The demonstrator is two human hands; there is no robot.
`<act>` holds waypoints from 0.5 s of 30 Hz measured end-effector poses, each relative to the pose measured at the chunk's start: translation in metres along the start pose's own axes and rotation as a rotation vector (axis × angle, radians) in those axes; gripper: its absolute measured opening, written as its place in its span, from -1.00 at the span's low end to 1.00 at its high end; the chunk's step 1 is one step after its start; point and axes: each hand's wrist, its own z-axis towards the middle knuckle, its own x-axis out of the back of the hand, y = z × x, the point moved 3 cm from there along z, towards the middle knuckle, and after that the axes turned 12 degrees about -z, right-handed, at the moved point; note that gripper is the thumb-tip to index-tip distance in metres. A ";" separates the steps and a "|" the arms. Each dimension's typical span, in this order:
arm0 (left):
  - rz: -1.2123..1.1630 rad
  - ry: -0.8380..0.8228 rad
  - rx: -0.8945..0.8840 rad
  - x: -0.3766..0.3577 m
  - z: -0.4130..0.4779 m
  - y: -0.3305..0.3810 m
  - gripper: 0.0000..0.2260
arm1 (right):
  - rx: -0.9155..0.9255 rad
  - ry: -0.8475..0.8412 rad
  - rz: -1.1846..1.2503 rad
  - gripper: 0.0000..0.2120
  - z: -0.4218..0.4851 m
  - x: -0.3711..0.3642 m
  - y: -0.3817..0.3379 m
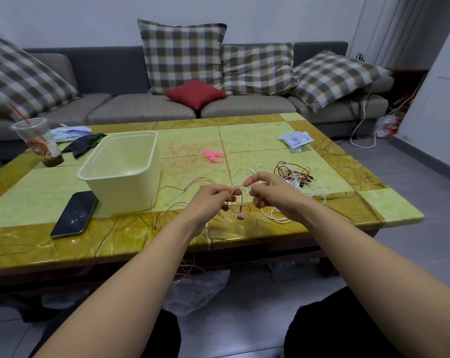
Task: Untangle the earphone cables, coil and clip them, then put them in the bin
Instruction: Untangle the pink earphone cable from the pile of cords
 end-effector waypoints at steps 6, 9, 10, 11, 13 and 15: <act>0.043 0.072 -0.032 0.003 -0.003 0.004 -0.64 | -0.151 0.061 -0.053 -0.80 -0.001 0.004 0.006; 0.054 0.072 -0.057 0.005 -0.004 0.007 -0.67 | -0.190 0.115 0.015 -0.79 -0.001 0.009 0.007; 0.079 0.063 -0.059 0.005 -0.004 0.006 -0.69 | -0.194 0.137 0.040 -0.78 -0.001 0.010 0.007; 0.126 0.054 -0.058 0.005 -0.003 0.004 -0.71 | -0.197 0.161 0.063 -0.77 0.000 0.012 0.007; 0.272 0.049 -0.049 0.005 -0.001 -0.001 -0.79 | -0.219 0.195 0.103 -0.74 0.002 0.015 0.009; 0.335 0.074 -0.047 0.006 0.000 -0.006 -0.86 | -0.279 0.188 0.108 -0.73 0.004 0.017 0.013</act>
